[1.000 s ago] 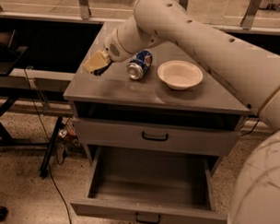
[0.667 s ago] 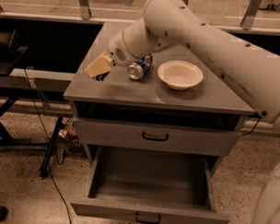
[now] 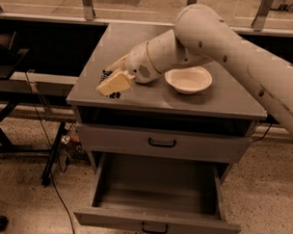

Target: Place rxbar blueberry into middle drawer

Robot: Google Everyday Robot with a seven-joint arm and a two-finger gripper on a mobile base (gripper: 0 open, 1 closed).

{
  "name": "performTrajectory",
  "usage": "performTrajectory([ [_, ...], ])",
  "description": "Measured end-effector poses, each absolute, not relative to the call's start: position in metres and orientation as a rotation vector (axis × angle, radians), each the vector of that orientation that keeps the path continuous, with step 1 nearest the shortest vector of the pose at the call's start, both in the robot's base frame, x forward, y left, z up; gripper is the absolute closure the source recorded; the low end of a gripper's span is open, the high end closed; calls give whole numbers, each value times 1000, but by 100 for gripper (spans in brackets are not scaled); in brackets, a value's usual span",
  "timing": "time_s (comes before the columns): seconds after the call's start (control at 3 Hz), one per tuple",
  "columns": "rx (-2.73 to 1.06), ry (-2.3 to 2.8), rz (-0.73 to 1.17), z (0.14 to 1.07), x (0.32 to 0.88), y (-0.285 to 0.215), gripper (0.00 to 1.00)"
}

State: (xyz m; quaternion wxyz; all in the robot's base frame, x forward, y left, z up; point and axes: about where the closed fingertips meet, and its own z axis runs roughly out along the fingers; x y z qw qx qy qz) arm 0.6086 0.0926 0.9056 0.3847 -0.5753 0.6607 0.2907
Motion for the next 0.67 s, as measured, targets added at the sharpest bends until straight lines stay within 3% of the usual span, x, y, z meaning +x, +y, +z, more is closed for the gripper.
performTrajectory([
  [0.67, -1508, 1638, 765, 903, 587, 73, 100],
])
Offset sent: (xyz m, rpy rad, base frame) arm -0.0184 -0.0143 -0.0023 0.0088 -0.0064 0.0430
